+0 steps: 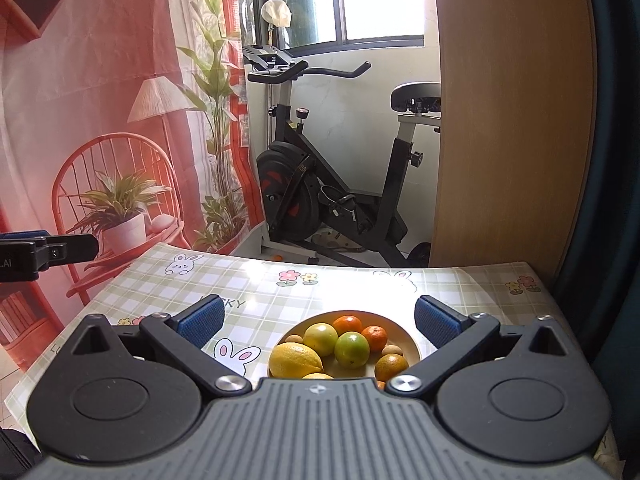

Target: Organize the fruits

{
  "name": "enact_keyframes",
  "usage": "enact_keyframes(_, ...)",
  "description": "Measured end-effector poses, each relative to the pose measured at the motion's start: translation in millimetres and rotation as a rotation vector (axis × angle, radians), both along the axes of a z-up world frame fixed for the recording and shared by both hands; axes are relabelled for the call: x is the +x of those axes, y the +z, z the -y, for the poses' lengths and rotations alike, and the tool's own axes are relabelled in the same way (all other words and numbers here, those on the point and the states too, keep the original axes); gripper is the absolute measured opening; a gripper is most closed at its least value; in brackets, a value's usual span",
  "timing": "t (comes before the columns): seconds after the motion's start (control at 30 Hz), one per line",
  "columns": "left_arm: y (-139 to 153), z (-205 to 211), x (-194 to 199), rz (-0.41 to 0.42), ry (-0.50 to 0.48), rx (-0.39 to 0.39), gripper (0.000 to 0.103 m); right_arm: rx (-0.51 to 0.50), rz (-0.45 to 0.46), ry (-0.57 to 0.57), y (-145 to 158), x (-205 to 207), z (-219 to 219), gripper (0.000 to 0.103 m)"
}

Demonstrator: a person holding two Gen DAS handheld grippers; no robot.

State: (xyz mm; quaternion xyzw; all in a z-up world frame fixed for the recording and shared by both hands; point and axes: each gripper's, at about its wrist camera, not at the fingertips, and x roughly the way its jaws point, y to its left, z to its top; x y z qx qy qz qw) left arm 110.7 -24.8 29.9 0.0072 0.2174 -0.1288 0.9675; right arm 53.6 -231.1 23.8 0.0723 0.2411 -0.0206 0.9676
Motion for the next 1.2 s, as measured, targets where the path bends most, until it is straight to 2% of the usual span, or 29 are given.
enact_keyframes(0.63,-2.6,-0.4,-1.0,-0.033,0.016,-0.042,0.103,0.063,-0.004,-0.003,-1.0,1.7,5.2,0.103)
enact_keyframes(1.2,-4.6,0.3,3.7,-0.051,-0.001,-0.04,0.103,0.075,-0.003,-0.012,-0.4,2.1,6.4,0.103)
